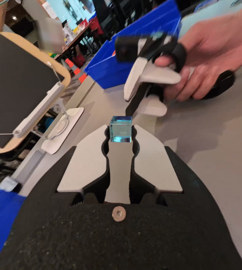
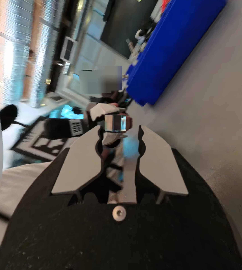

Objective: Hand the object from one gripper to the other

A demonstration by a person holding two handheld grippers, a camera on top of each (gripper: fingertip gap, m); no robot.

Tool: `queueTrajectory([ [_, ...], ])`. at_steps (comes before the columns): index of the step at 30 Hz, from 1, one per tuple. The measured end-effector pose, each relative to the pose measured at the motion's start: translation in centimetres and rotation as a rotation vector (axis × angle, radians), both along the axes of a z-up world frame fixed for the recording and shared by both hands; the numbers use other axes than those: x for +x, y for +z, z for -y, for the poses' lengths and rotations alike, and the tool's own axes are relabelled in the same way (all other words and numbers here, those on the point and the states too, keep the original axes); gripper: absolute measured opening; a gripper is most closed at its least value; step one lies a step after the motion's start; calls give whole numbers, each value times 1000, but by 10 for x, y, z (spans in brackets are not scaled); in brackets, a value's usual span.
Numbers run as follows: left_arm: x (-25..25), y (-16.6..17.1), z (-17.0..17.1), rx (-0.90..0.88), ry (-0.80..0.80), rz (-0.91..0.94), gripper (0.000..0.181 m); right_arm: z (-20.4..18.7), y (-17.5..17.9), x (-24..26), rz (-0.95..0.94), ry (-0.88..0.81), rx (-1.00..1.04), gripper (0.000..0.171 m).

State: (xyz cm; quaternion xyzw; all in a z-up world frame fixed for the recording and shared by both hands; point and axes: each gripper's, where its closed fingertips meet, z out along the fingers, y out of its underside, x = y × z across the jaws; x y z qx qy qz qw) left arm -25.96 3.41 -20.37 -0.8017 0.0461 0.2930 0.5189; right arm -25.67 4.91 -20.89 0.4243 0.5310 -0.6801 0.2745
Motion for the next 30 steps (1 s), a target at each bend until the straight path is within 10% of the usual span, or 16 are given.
queueTrajectory([
  [9,-12,-23,-2,-238,133,-211,27,17,-18,-6,-315,-244,571,39],
  [25,0,-40,-8,-249,98,-107,32,13,-32,0,-186,-46,476,28],
  [30,28,-25,-15,-117,-69,87,44,4,-15,29,-80,285,219,27],
])
